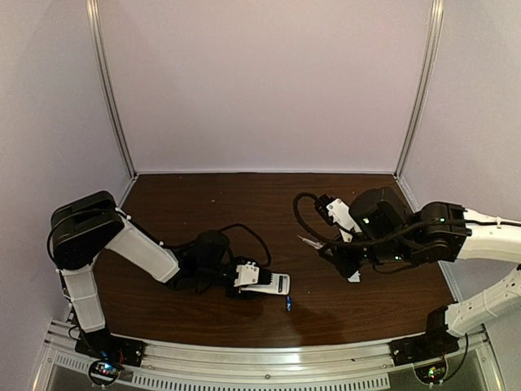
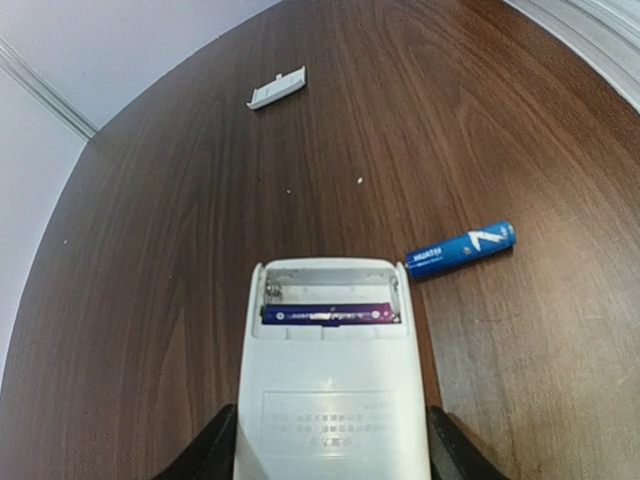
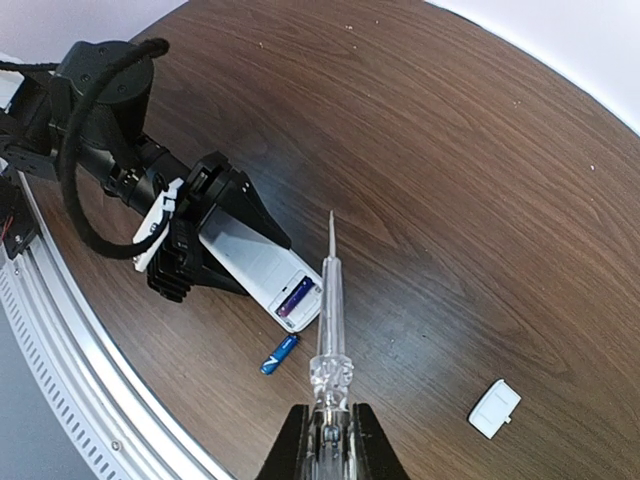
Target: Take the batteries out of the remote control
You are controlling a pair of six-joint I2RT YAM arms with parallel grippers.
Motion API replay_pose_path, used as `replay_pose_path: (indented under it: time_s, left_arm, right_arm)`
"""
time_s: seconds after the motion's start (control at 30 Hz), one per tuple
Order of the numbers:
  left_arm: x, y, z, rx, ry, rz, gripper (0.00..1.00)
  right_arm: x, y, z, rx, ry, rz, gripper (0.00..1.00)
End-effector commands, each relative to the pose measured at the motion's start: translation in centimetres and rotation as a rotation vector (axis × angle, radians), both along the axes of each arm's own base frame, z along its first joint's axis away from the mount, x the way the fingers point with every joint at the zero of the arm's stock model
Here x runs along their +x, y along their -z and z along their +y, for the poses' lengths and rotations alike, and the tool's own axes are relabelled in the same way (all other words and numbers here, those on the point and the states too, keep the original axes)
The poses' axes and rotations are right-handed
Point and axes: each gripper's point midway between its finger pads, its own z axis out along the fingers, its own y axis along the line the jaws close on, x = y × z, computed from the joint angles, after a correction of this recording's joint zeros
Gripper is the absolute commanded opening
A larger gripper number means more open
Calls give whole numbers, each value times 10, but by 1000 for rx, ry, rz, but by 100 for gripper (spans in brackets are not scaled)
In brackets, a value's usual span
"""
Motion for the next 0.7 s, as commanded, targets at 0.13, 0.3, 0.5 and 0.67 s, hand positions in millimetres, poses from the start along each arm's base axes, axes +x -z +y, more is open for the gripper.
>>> replay_pose_path:
  time_s: [0.13,0.3,0.5,0.67]
  left_arm:
    - [-1,12,-2,7,5,72,16]
    - [3,18,-1,22,-12,70,26]
    - [3,20,1,31,-10,86,35]
    - [5,18,3,27,-19,89,52]
  right_arm:
    - [6,-11,-2,101,41,-56,0]
    - [5,-10,-3,121,44,-56,0]
    - [5,-12,-4,142,46,-63,0]
    - [4,-10,-6,157,47,-63,0]
